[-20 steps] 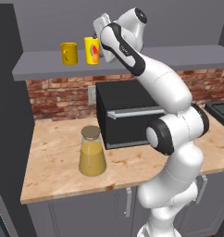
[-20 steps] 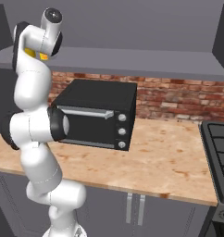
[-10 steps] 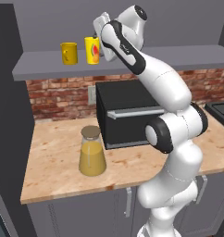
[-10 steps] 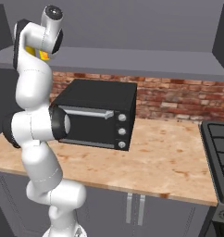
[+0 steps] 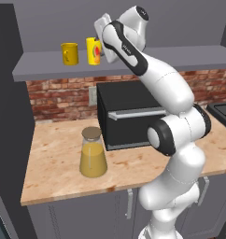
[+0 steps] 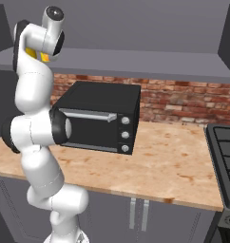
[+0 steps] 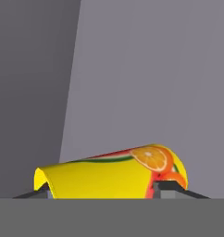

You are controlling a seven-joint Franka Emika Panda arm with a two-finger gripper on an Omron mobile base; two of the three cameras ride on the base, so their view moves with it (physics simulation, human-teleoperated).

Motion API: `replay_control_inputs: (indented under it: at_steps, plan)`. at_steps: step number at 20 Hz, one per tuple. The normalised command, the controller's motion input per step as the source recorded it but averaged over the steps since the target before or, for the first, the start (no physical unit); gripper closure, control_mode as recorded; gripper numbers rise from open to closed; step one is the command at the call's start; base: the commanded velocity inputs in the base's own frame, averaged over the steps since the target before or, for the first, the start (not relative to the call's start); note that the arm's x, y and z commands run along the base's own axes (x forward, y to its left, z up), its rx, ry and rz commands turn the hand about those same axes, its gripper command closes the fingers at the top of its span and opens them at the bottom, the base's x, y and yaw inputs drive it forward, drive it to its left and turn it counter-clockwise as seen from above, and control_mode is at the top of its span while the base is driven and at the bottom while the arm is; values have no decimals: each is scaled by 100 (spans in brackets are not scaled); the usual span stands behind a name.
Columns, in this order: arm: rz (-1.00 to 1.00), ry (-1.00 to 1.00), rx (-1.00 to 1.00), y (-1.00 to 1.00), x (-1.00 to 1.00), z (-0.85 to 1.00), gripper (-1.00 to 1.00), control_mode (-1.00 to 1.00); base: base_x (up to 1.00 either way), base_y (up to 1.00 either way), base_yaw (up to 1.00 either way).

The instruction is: There is a tray on the dining counter. Grab the cup, mug, and pitcher and place them on the tray. The pitcher may be placed next to the tray if it cannot fit the tray.

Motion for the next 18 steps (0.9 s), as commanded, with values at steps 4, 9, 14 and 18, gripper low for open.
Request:
replay_control_inputs:
  at_steps: [4,9,14,18]
  plan:
    - [0,0,0,0,-12,-11,100,-100,0,0,0]
    - [0,-1,0,0,-23,-13,100,-100,0,0,0]
    - [0,-8,1,-5,-36,-12,100,-100,0,0,0]
    - [0,-12,2,-14,-40,-8,100,-100,0,0,0]
